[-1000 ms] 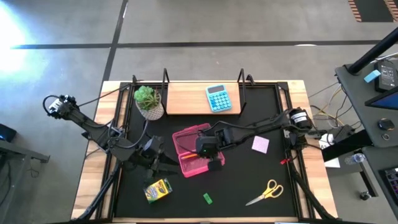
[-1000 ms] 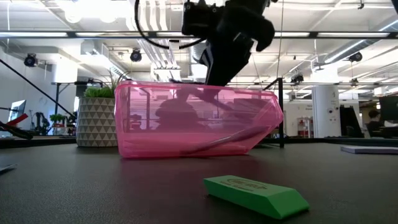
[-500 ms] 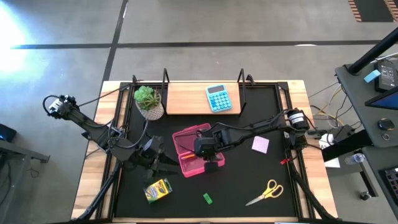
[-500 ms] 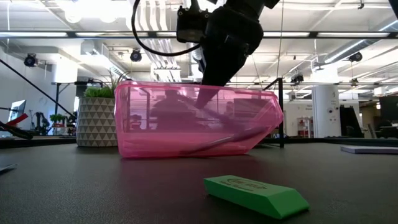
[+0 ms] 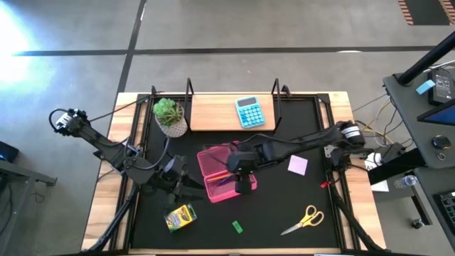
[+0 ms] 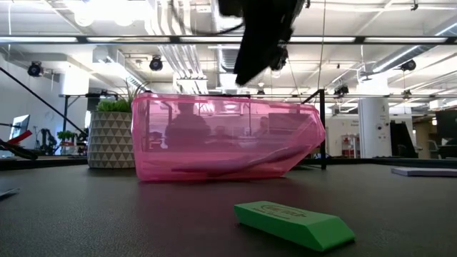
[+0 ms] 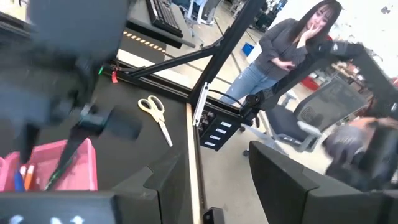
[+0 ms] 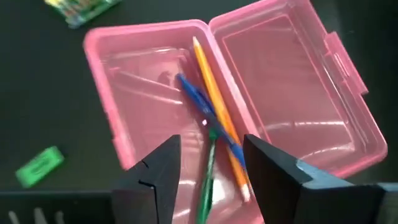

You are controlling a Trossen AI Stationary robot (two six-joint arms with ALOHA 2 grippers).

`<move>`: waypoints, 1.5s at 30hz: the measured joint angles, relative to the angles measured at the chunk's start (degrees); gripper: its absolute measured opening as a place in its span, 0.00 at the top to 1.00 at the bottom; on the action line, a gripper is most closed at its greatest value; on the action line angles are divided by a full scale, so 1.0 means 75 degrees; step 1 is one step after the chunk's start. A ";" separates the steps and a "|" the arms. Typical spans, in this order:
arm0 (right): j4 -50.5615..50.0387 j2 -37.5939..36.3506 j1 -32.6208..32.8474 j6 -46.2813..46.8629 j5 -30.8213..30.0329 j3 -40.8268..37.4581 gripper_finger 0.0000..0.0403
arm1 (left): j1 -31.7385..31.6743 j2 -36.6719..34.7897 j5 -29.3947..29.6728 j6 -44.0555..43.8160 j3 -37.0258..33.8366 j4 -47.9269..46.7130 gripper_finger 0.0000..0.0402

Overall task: Pack school essentials
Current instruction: Put the green eraser into the red supply box

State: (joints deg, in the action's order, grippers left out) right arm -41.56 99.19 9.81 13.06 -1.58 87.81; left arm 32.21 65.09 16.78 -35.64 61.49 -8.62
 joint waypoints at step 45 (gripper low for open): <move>-0.2391 -0.1200 0.3960 0.7686 -0.2927 -0.0067 0.60 | -0.0536 0.4797 -0.2078 0.4470 0.0000 0.2177 0.61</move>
State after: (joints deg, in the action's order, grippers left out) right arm -59.50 90.19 39.51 70.70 -23.53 87.31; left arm 28.18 101.07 1.19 -2.11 61.50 7.71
